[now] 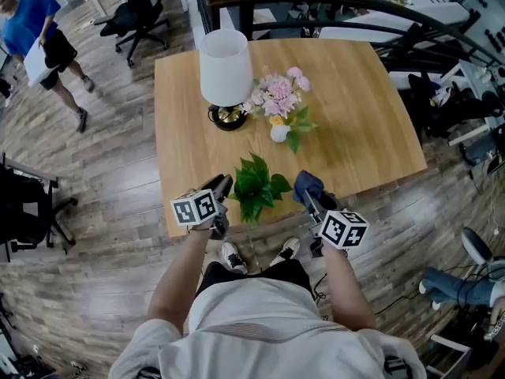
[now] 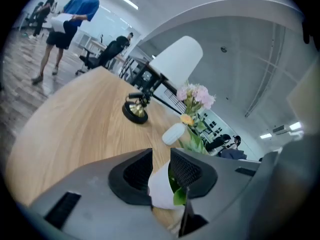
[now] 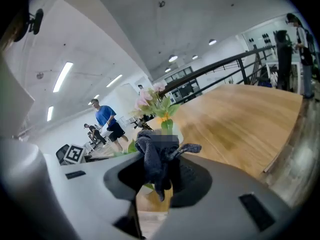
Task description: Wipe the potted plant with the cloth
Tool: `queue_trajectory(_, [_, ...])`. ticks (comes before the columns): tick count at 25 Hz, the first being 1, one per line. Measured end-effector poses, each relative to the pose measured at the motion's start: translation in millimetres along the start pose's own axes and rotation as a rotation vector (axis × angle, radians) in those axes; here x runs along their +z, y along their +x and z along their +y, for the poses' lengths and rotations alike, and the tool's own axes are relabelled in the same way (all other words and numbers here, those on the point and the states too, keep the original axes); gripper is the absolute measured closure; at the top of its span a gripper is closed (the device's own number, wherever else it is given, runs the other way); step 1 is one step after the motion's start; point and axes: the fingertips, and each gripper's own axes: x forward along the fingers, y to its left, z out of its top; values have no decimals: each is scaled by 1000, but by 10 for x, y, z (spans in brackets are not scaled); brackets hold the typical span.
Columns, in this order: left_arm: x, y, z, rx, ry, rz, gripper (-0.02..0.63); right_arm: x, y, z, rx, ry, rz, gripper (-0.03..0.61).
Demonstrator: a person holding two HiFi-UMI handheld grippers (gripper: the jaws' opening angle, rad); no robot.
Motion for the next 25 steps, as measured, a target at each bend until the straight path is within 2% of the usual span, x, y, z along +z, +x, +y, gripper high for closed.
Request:
queue_trajectory(2, [304, -216, -82, 49, 73, -90, 522, 171, -70, 95, -6, -67, -41, 417])
queue_trajectory(4, [633, -455, -263, 84, 178, -188, 523, 356, -139, 200, -12, -129, -85, 417])
queue_trajectory(6, [939, -688, -502, 97, 280, -284, 562, 556, -208, 325, -10, -177, -132, 417])
queue_trajectory(11, [1414, -1192, -1135, 40, 401, -435, 578, 1024, -422, 668, 6, -268, -242, 417])
queue_trajectory(17, [1727, -1554, -1724, 34, 603, -497, 584, 1624, -670, 1000, -14, -401, -372, 417])
queue_trajectory(20, [1837, -1670, -1881, 40, 631, -519, 586, 1895, -808, 1129, -28, -458, -437, 419])
queue_trajectory(25, [1927, -1751, -2063, 28, 625, -542, 594, 2187, -1041, 1300, -41, -542, -524, 422])
